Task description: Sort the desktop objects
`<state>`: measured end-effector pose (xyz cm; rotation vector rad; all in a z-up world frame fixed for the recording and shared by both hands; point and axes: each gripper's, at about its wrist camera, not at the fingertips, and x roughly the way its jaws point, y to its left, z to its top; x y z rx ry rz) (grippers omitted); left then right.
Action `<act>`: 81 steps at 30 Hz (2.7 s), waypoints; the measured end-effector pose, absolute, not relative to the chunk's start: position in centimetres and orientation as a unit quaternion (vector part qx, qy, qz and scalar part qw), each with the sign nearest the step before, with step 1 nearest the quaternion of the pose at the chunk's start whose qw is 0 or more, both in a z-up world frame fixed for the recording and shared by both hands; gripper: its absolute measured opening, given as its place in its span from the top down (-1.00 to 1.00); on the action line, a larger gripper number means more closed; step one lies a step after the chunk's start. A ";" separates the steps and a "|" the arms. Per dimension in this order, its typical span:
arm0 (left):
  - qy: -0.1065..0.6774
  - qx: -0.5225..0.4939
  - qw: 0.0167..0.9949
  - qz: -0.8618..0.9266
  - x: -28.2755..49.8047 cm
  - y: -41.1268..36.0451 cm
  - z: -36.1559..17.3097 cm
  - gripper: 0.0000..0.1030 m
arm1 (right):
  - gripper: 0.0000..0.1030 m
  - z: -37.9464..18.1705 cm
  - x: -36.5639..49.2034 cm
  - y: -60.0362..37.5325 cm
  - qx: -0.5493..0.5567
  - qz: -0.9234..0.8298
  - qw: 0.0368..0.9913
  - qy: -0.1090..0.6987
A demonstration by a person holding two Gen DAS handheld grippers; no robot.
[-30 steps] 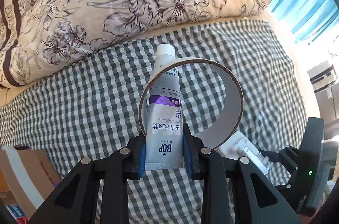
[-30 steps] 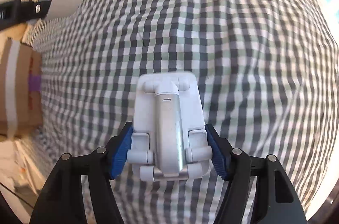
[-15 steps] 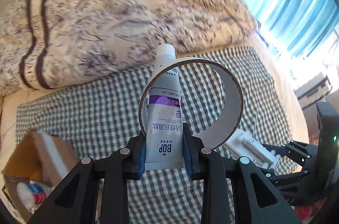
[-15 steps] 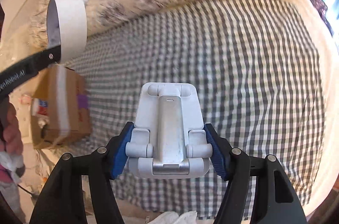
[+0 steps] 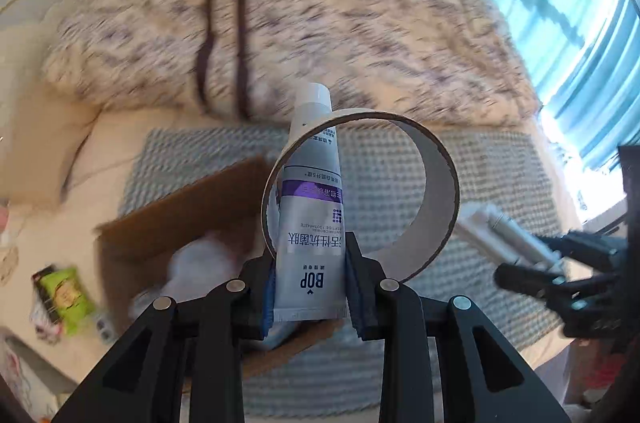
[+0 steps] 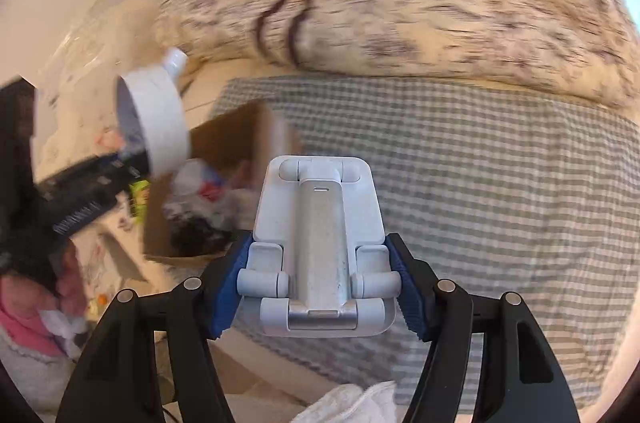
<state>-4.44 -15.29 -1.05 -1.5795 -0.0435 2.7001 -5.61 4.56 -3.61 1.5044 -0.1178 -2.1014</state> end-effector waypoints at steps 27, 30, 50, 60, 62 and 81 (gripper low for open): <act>0.022 -0.487 -0.016 0.873 -0.2 -22.6 -1.0 -1.00 | -0.69 2.8 -0.7 -5.3 0.465 -0.877 0.124 0.014; 0.012 -0.452 -0.026 0.892 1.0 -21.7 1.2 -1.00 | -0.70 4.4 0.6 -3.3 0.448 -0.889 0.097 0.012; 0.039 -0.430 0.012 0.902 3.9 -17.6 1.9 -1.00 | -0.79 1.1 3.9 2.6 0.466 -0.883 0.022 -0.048; 0.019 -0.446 0.002 0.895 3.5 -17.4 1.4 -1.00 | -0.79 0.9 3.7 3.6 0.474 -0.879 0.020 -0.045; 0.019 -0.447 0.002 0.894 3.2 -17.2 1.4 -1.00 | -0.79 0.8 3.6 3.9 0.475 -0.878 0.022 -0.046; 0.028 -0.443 -0.004 0.896 2.3 -15.9 0.0 -1.00 | -0.79 0.3 1.5 4.2 0.487 -0.872 0.033 -0.030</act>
